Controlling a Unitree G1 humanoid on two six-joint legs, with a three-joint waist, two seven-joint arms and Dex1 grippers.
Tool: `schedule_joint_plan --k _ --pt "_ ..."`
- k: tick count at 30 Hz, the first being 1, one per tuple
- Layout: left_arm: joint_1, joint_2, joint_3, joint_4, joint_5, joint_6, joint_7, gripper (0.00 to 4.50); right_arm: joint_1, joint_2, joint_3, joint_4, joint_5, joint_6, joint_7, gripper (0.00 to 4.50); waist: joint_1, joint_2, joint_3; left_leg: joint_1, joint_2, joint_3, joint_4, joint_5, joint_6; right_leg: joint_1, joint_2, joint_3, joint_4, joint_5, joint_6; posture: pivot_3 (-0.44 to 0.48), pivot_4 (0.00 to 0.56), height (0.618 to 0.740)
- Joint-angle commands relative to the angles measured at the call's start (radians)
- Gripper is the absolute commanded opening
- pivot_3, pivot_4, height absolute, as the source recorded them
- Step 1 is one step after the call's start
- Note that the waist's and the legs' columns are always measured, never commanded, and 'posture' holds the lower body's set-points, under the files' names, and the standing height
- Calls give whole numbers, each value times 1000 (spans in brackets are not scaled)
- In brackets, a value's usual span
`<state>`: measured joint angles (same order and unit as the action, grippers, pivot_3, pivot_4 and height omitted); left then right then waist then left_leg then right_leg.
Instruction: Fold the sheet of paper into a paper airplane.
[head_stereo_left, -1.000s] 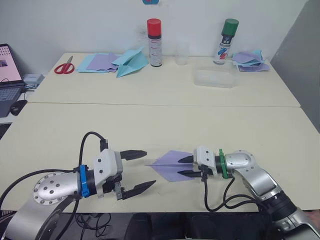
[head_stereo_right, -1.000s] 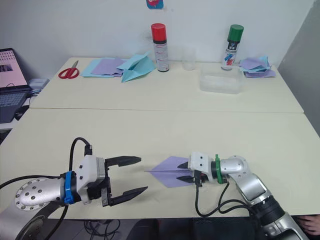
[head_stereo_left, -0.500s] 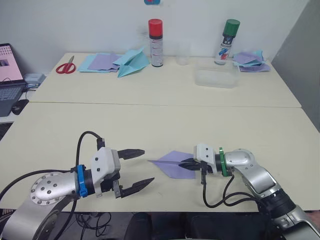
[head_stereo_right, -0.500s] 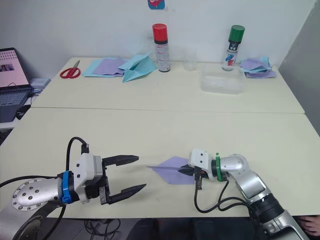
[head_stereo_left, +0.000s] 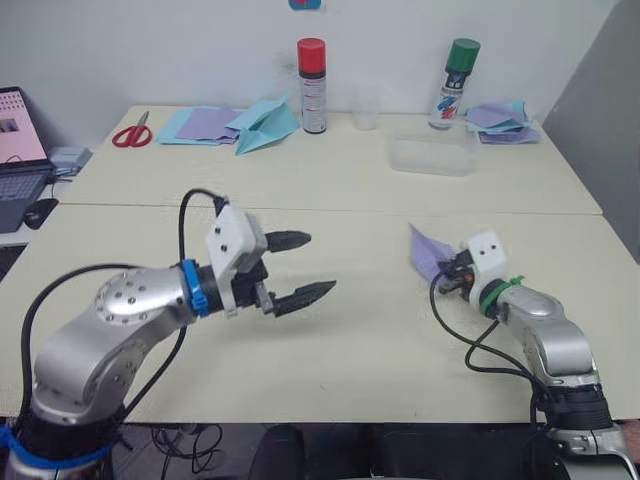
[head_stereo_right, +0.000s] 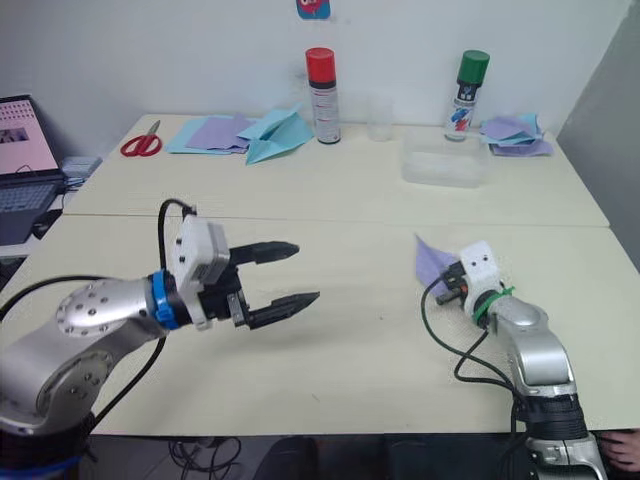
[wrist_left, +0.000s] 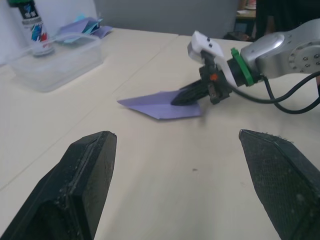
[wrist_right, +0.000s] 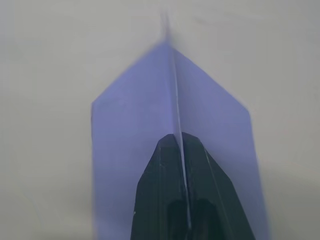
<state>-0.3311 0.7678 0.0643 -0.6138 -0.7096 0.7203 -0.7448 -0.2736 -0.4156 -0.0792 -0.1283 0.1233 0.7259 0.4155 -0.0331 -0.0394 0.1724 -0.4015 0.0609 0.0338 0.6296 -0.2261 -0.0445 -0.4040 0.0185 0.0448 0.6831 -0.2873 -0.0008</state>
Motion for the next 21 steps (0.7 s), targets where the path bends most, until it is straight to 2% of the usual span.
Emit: schedule_joint_plan --k 1,3,6,11,16,18,21 --pt "-27 8 -24 24 41 -34 -23 4299 33 7 -33 -57 -2 79 -60 16 1 0 0 0 0 0 0 0 0 0 1 0 0 0 0 0 150 740" --pt "-25 5 -31 32 56 -46 -30 4299 51 20 -45 -94 12 95 -74 16 3 0 0 0 0 -1 0 0 0 0 3 -1 0 0 0 0 150 740" --pt "-10 0 -27 30 59 -51 -39 4299 59 32 -49 -137 48 97 -61 635 4 0 0 0 1 -2 0 0 0 0 4 -2 0 -1 1 0 150 740" --pt "39 10 -2 53 72 -80 -64 4299 34 -3 -43 -199 75 53 -17 2413 2 0 0 0 1 -1 0 0 0 0 4 0 0 -1 2 0 150 740" --pt "121 66 60 134 117 -162 -141 4299 12 -152 -74 -243 137 -1 149 4298 1 1 0 0 1 -1 0 0 0 0 4 0 0 -1 2 0 150 740" --pt "143 89 80 166 130 -195 -176 4299 9 -214 -87 -237 166 -18 212 4450 2 1 0 0 1 -1 0 0 0 0 4 -1 0 -1 2 0 150 740" --pt "176 167 151 271 170 -249 -243 4299 48 -444 -198 -188 307 -76 560 4450 6 2 2 0 1 -1 0 0 0 0 4 -1 -1 -1 2 0 150 740"
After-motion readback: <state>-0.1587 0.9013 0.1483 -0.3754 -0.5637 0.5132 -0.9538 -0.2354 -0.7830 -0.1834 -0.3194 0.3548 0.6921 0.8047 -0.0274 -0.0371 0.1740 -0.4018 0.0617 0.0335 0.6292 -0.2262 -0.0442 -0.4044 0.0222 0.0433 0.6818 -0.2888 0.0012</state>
